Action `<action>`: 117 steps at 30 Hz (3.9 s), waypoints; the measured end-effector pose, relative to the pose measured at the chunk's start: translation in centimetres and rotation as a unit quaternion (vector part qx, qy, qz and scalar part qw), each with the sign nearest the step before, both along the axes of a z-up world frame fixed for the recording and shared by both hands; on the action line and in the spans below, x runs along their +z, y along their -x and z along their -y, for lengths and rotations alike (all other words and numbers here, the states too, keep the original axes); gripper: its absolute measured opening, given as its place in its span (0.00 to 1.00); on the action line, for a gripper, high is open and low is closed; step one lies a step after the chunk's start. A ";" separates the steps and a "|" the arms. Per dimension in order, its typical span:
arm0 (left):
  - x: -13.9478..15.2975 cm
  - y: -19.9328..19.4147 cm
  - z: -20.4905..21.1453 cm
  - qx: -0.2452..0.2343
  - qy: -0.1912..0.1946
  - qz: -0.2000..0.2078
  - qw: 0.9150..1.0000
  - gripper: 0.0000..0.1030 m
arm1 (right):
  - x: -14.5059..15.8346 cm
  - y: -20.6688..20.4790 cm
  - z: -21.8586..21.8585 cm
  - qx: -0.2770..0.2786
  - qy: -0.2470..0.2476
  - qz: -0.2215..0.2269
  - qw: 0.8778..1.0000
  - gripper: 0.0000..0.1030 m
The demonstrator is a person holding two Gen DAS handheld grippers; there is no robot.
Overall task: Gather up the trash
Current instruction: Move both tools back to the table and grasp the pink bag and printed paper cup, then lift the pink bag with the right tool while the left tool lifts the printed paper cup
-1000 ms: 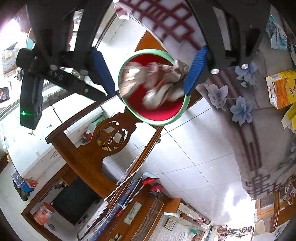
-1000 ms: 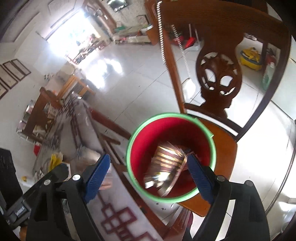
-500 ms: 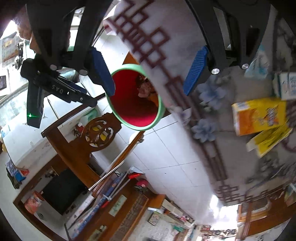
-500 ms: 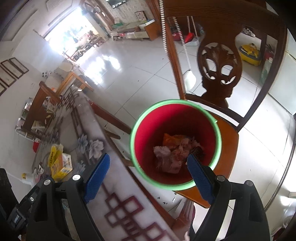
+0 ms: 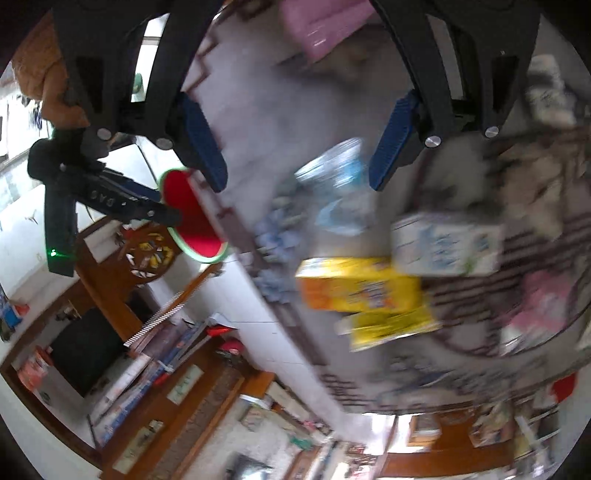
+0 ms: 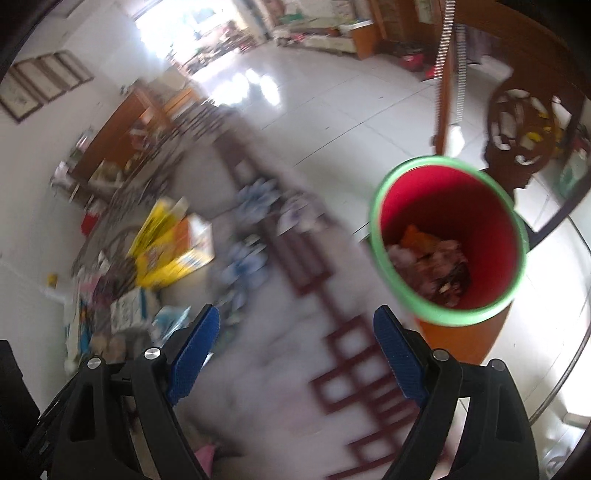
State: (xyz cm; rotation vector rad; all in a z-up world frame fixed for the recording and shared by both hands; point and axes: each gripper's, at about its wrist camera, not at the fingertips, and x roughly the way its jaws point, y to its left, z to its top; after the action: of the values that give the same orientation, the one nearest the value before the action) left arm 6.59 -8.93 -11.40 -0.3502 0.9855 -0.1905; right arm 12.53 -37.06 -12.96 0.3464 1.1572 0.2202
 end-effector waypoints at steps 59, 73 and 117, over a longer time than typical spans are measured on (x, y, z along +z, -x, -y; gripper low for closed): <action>-9.1 9.6 -16.5 0.099 -0.016 -0.130 0.986 0.62 | -5.0 13.1 -21.0 0.231 0.105 -0.051 0.966 0.56; -8.6 9.4 -15.8 0.096 -0.020 -0.111 0.989 0.59 | -5.2 14.8 -20.4 0.251 0.130 -0.063 0.957 0.56; -1.4 6.5 -11.6 0.079 -0.006 -0.014 0.997 0.60 | 1.1 10.2 -14.6 0.171 0.074 0.035 0.982 0.20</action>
State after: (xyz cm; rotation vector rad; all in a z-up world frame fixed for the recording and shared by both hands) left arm 0.05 2.66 -12.83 -0.4186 0.9824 -0.0355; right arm 2.38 -22.42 -11.91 0.0060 1.1519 0.4398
